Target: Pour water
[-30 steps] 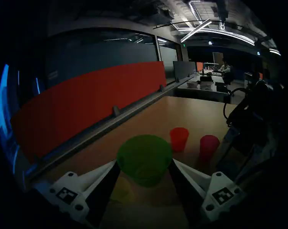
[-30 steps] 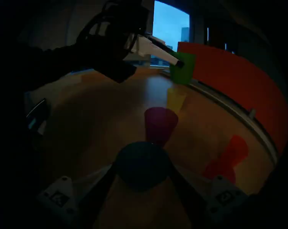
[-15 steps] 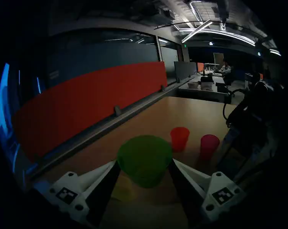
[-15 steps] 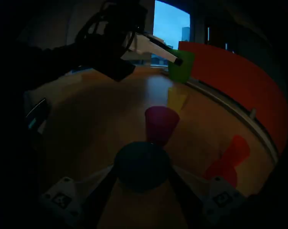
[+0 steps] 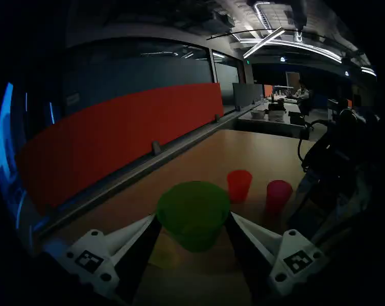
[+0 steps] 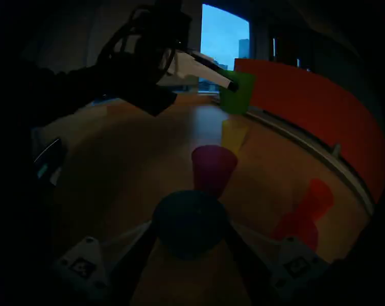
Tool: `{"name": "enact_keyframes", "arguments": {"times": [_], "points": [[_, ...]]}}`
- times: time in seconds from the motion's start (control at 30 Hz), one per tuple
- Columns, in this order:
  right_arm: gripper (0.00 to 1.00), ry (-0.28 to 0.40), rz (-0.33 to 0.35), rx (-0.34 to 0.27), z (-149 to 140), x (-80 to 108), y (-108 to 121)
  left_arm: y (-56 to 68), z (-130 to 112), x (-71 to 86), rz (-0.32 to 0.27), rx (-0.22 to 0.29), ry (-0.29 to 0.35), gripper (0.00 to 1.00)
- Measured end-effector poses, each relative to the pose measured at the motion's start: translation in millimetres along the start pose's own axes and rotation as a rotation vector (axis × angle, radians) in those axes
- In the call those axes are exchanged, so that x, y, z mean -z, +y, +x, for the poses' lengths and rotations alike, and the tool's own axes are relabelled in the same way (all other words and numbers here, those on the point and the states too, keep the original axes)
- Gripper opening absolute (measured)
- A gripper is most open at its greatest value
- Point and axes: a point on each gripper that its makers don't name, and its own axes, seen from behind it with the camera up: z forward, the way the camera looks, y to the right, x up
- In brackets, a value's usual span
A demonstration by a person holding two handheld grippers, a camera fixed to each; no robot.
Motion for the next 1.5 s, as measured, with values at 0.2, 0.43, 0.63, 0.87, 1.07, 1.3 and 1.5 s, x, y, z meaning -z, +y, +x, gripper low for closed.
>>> {"name": "enact_keyframes", "arguments": {"times": [0.2,0.43,0.63,0.87,1.07,1.3,1.5], "points": [[0.94,0.035,-0.016,-0.017,17,8.3,4,1.7,1,3.5,-0.003,0.022,0.009,0.86],[0.94,0.075,-0.038,-0.02,43,23.8,11,4.6,9,12.8,-0.002,0.033,0.028,0.86],[0.94,0.103,-0.049,-0.006,64,37.6,14,7.8,15,21.2,0.003,0.039,0.047,0.86],[0.94,0.138,-0.061,-0.001,85,52.0,17,10.9,19,30.1,0.008,0.055,0.07,0.86],[0.93,0.175,-0.074,-0.001,101,61.4,21,15.4,22,36.0,0.011,0.07,0.091,0.86],[0.93,0.219,-0.082,-0.003,119,70.4,24,20.6,22,41.7,0.011,0.092,0.115,0.86],[0.93,0.249,-0.084,-0.006,131,76.8,25,24.9,23,46.3,0.014,0.103,0.136,0.86]]}}
